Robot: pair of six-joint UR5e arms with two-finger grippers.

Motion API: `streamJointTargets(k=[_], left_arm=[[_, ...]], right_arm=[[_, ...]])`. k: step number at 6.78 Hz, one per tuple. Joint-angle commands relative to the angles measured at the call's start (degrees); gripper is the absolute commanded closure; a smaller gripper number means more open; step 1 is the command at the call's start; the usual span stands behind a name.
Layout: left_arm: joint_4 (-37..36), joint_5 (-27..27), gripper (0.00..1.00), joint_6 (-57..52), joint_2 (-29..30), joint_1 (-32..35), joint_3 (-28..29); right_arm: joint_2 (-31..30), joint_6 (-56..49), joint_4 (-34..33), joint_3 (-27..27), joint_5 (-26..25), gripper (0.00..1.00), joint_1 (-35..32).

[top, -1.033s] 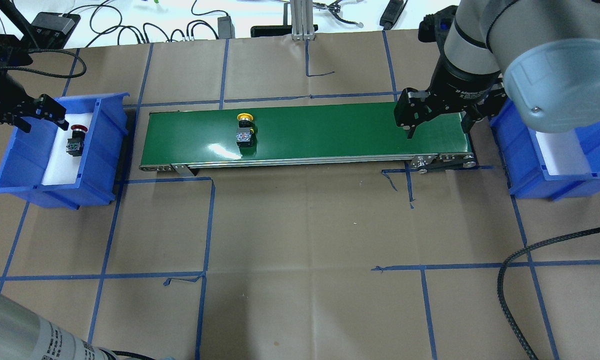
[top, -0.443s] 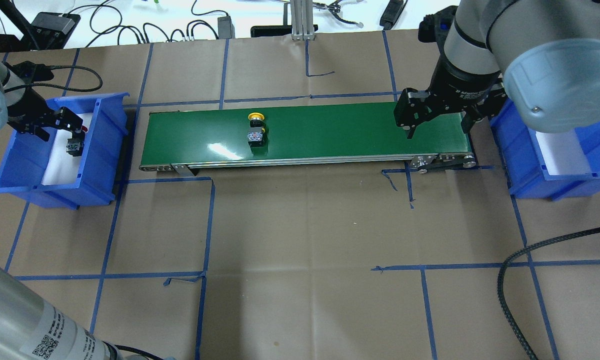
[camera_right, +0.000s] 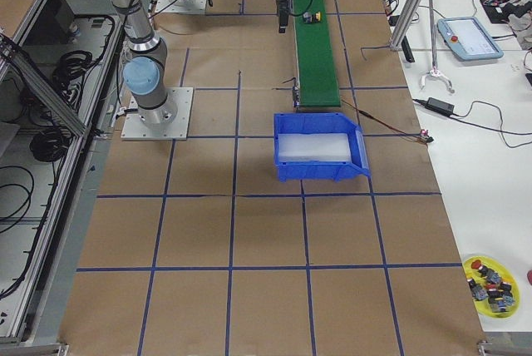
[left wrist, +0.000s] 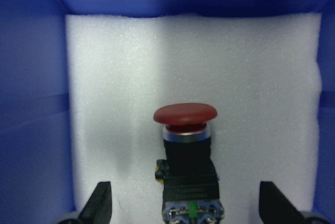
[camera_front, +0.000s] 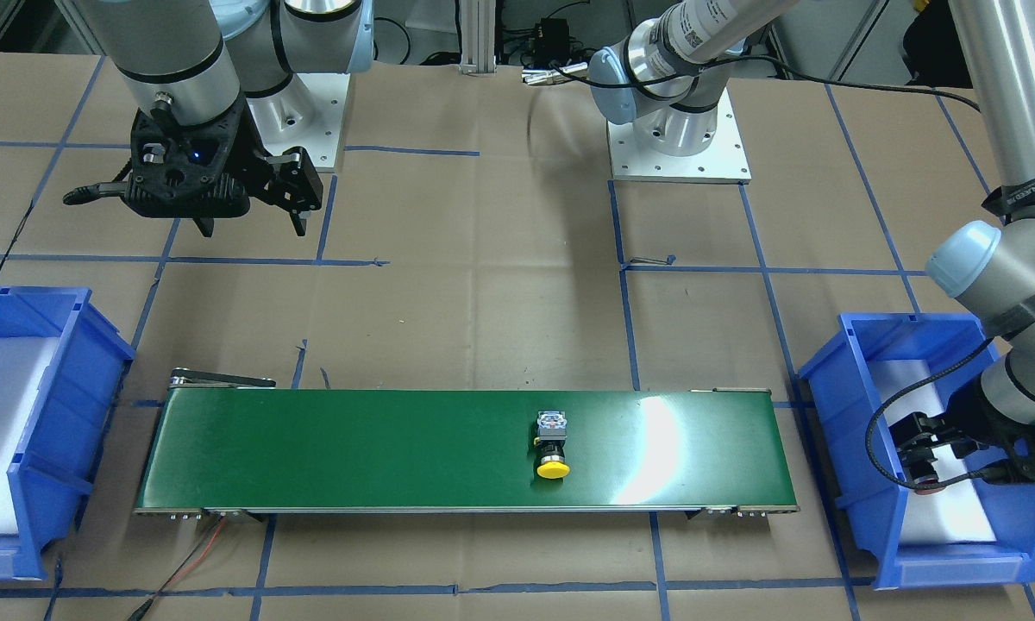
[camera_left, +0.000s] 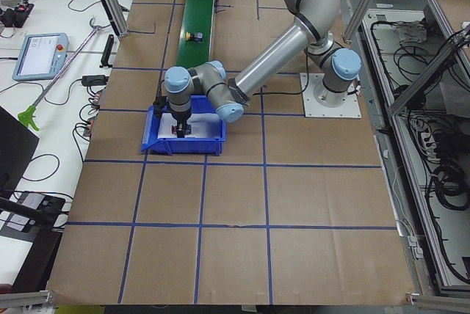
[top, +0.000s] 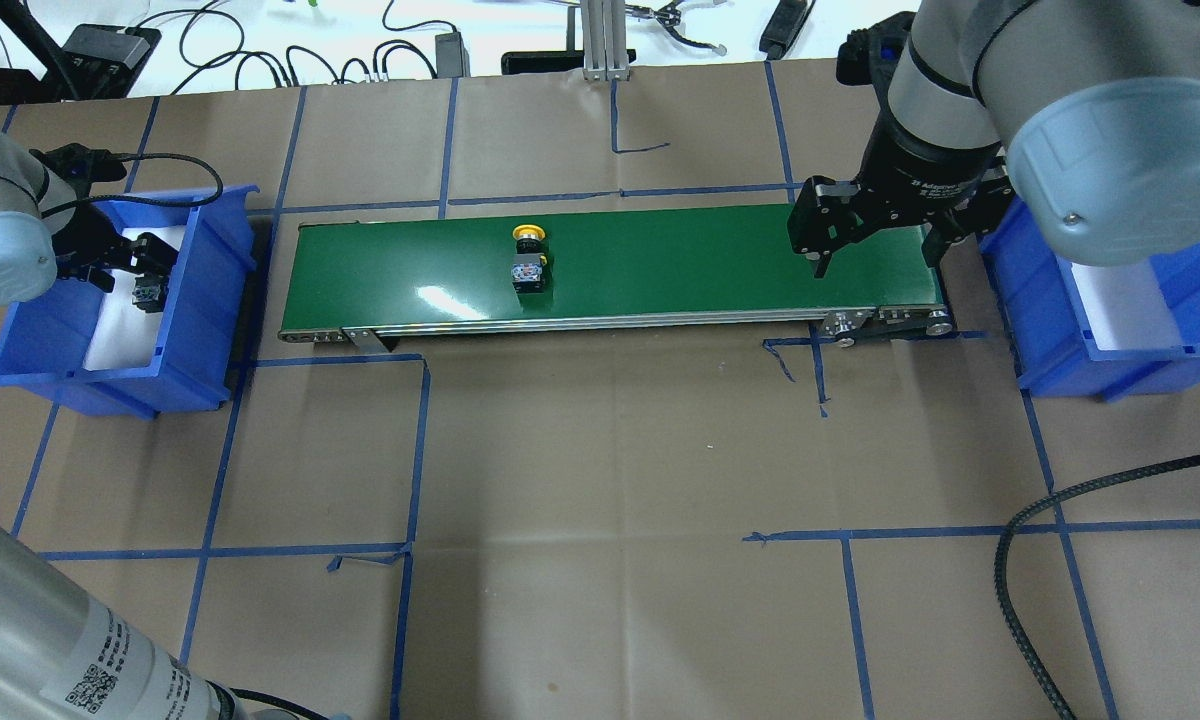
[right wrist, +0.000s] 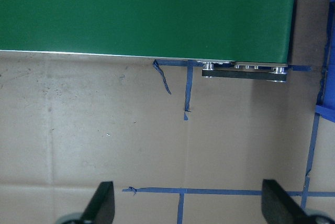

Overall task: Transport two buttons from left to right
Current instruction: 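Lower the left gripper and grasp the red-capped button in the bin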

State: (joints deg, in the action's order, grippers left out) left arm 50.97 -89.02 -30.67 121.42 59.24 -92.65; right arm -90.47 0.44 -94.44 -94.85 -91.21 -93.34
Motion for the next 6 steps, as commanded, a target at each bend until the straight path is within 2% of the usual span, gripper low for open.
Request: streamJointTargets(k=[1, 2, 4, 5, 6], left_arm=[[-0.7, 0.2, 0.12, 0.1, 0.0, 0.0, -0.2], [-0.7, 0.3, 0.31, 0.2, 0.1, 0.0, -0.2], [-0.6, 3.6, 0.54, 0.3, 0.1, 0.0, -0.2], [-0.5, 3.6, 0.74, 0.3, 0.0, -0.1, 0.3], [0.3, 3.4, 0.85, 0.1, -0.3, -0.1, 1.1]], right_arm=[[0.0, 0.0, 0.0, 0.0, 0.0, 0.00, 0.0], [0.0, 0.0, 0.0, 0.0, 0.0, 0.00, 0.0], [-0.1, 0.0, 0.2, 0.0, 0.0, 0.00, 0.0], [-0.1, 0.0, 0.0, 0.0, 0.0, 0.00, 0.0], [-0.1, 0.1, -0.1, 0.0, 0.0, 0.00, 0.0]])
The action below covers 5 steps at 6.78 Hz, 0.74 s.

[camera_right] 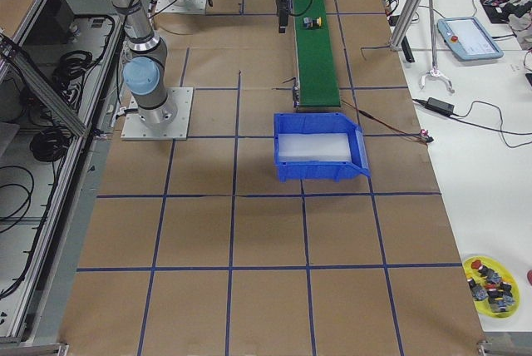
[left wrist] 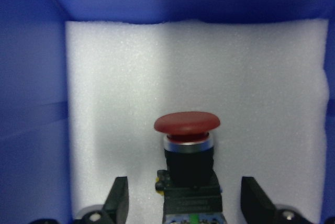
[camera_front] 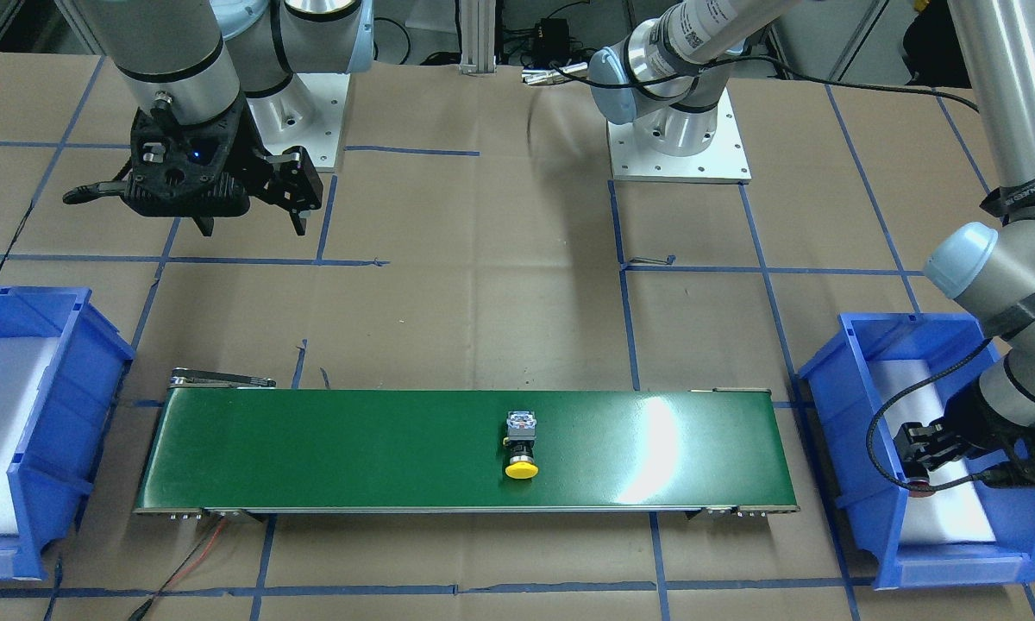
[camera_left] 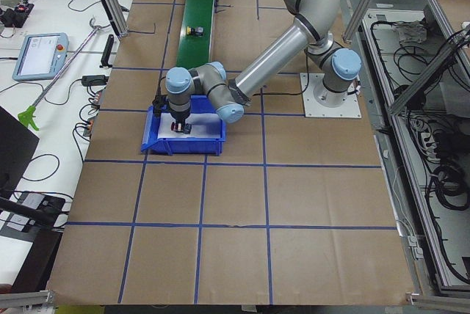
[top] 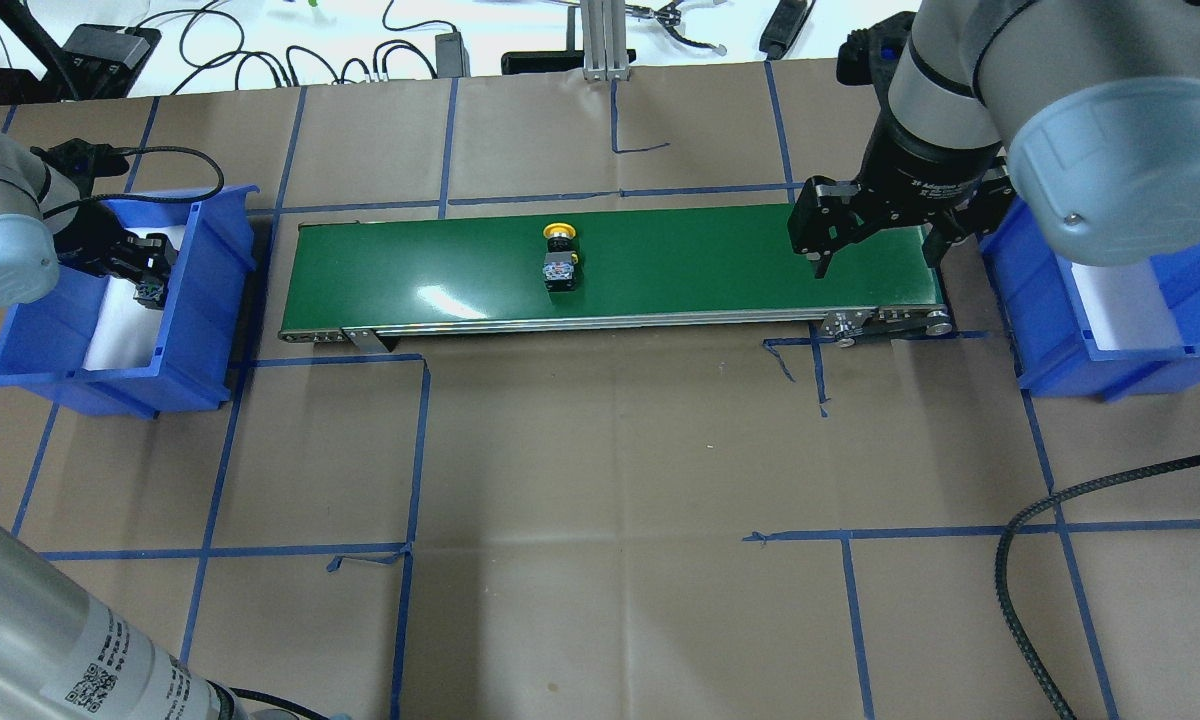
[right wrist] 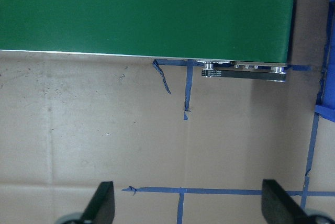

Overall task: Transport two buttons from left to right
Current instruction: 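Lower the left gripper and grasp the red-capped button in the bin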

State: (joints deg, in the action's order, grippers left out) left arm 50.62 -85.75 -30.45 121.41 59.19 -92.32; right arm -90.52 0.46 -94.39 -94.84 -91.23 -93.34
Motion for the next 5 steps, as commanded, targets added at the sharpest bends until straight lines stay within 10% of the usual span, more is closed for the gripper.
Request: streamJointTargets(k=[1, 5], left_arm=[[1.4, 0.0, 0.89, -0.3, -1.2, -0.2, 1.0], [20.6, -4.1, 0.90, -0.8, -8.6, -0.6, 8.7]], right_arm=[[0.0, 0.0, -0.2, 0.0, 0.0, 0.00, 0.0], [0.0, 0.0, -0.3, 0.0, 0.0, 0.00, 0.0]])
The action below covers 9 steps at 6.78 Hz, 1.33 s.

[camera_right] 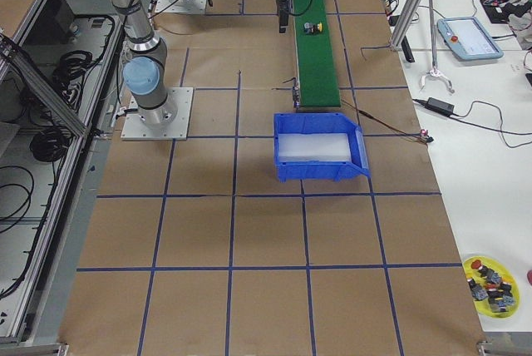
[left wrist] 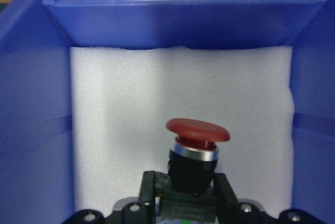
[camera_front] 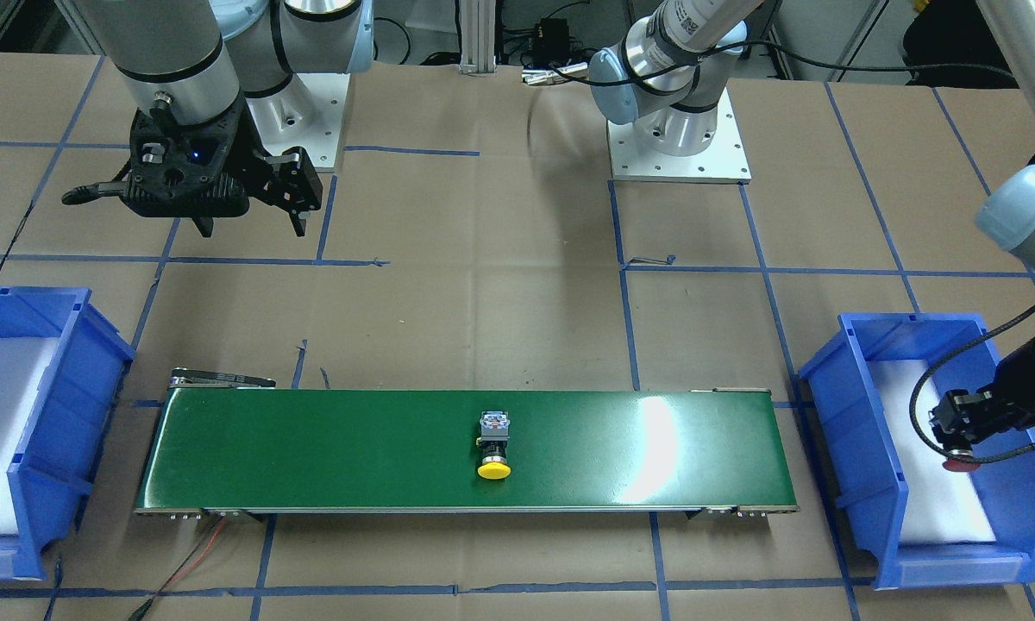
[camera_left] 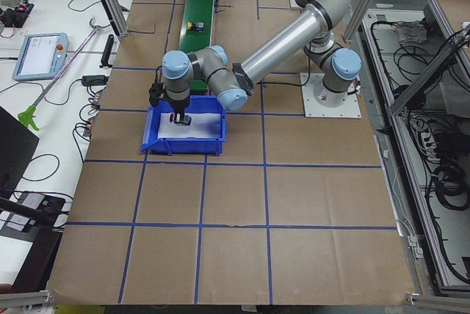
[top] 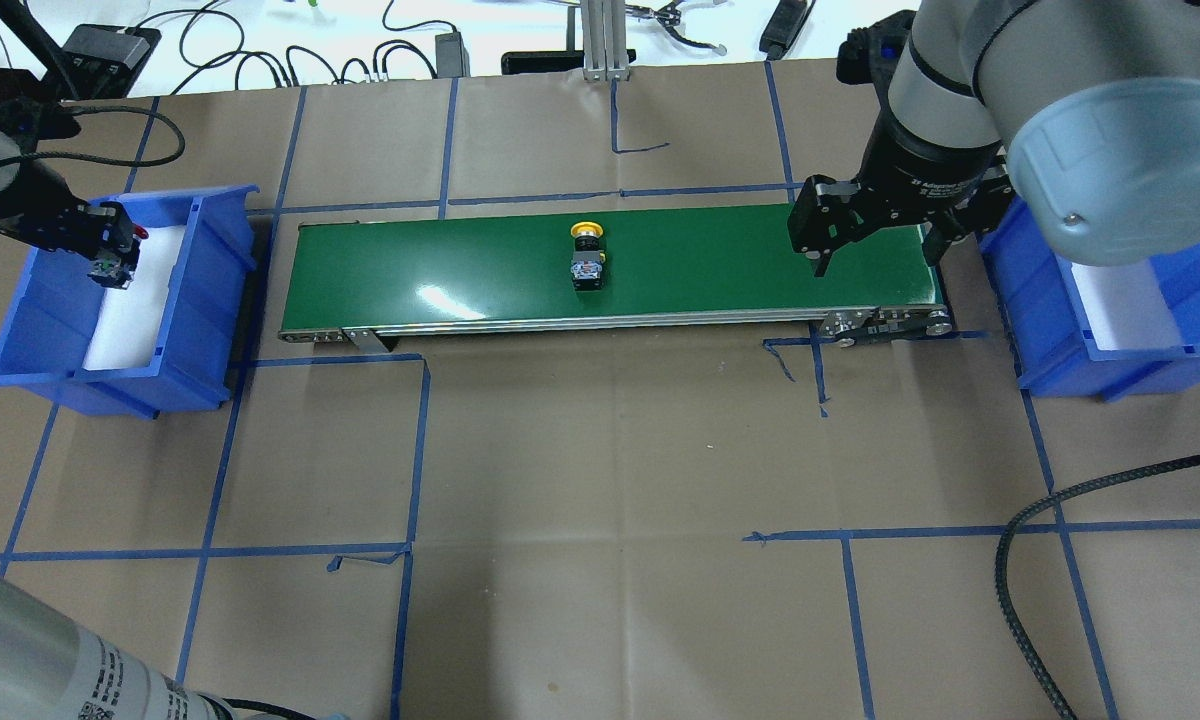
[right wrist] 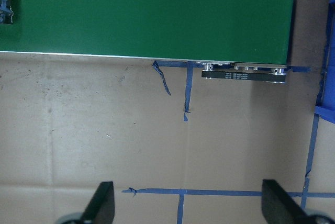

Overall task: Transport two buttons from left to right
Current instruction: 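Lift the red button with left gripper while right gripper approaches yellow button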

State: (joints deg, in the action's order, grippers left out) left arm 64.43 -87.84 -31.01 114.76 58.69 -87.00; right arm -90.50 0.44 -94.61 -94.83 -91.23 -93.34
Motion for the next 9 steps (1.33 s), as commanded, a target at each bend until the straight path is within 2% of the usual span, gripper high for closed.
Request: streamJointTargets(k=[1, 2, 4, 7, 8, 9], left_arm=[[12.9, -2.1, 0.90, -0.2, -2.4, 0.0, 7.3], [18.1, -2.2, 0.90, 0.2, -3.3, 0.3, 10.0], [19.1, -2.2, 0.90, 4.4, -4.5, 1.9, 9.2], [19.2, -2.2, 0.90, 20.7, -5.7, 13.4, 8.9], [19.2, -2.2, 0.90, 24.6, -5.5, 16.9, 8.8], [19.2, -2.2, 0.90, 27.7, -5.2, 19.6, 8.7]], right_arm=[[0.1, 0.0, -0.1, 0.0, 0.0, 0.00, 0.0], [0.0, 0.0, -0.1, 0.0, 0.0, 0.00, 0.0], [0.1, 0.0, -0.1, 0.0, 0.1, 0.00, 0.0], [3.3, 0.6, -0.5, -0.3, 0.4, 0.00, 0.0], [5.7, 0.0, -5.6, 0.0, 0.4, 0.00, 0.0], [7.1, 0.6, -14.6, -0.4, 0.1, 0.00, 0.0]])
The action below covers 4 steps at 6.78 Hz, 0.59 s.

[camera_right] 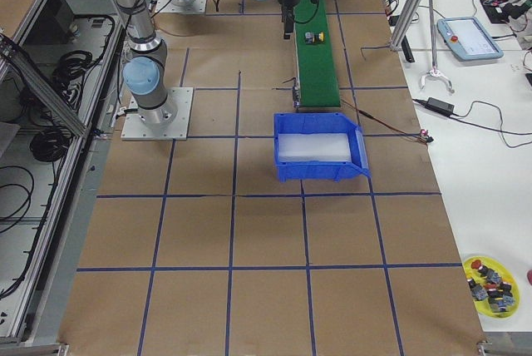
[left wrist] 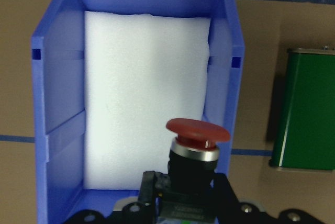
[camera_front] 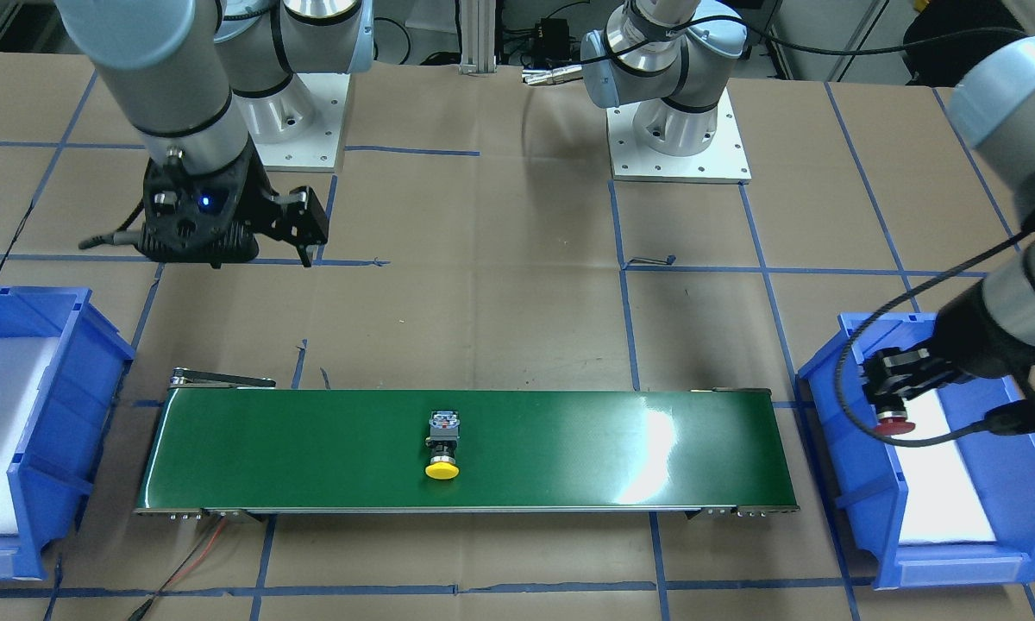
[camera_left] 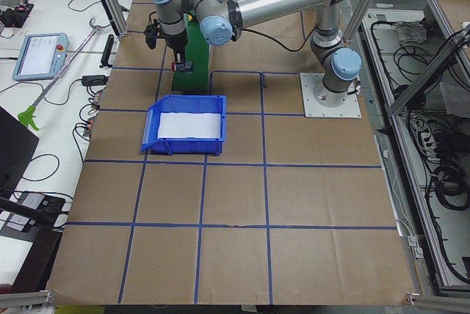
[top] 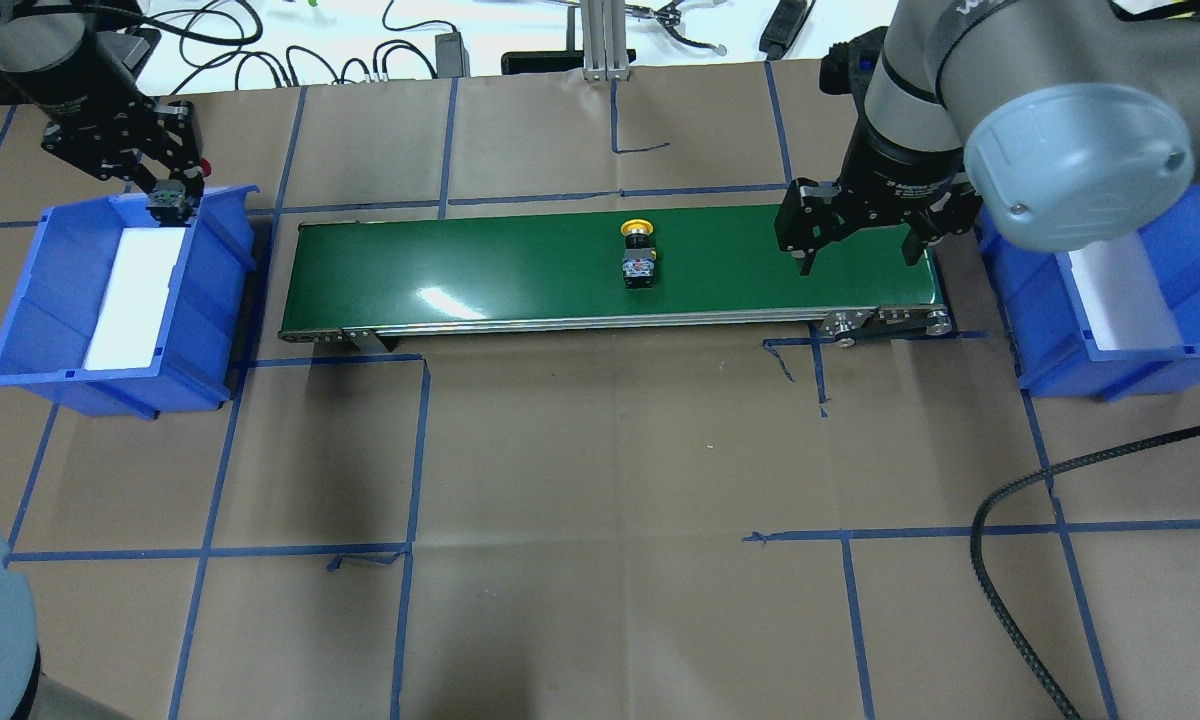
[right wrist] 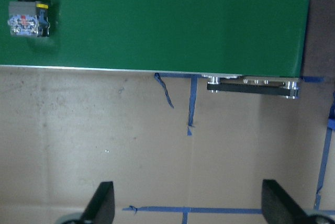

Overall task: Transport two buttons from left to right
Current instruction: 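Lift the red button with left gripper while right gripper approaches yellow button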

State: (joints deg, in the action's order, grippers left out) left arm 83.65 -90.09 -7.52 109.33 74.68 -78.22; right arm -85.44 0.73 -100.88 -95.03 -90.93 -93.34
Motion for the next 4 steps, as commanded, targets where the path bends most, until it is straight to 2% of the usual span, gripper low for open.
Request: streamJointTargets(k=[1, 2, 4], left_arm=[[-0.8, 0.3, 0.90, 7.6, 1.3, 5.2, -1.7], [-2.9, 0.5, 0.90, 9.5, 1.6, 5.7, -5.1], [-15.5, 0.7, 0.90, 12.2, 1.9, 6.4, -13.7]], right_arm=[[2.7, 0.5, -12.0, -0.5, 0.0, 0.00, 0.0], [4.6, 0.6, -12.6, -1.0, 0.7, 0.00, 0.0], [8.6, 0.4, -19.7, -1.1, 0.8, 0.00, 0.0]])
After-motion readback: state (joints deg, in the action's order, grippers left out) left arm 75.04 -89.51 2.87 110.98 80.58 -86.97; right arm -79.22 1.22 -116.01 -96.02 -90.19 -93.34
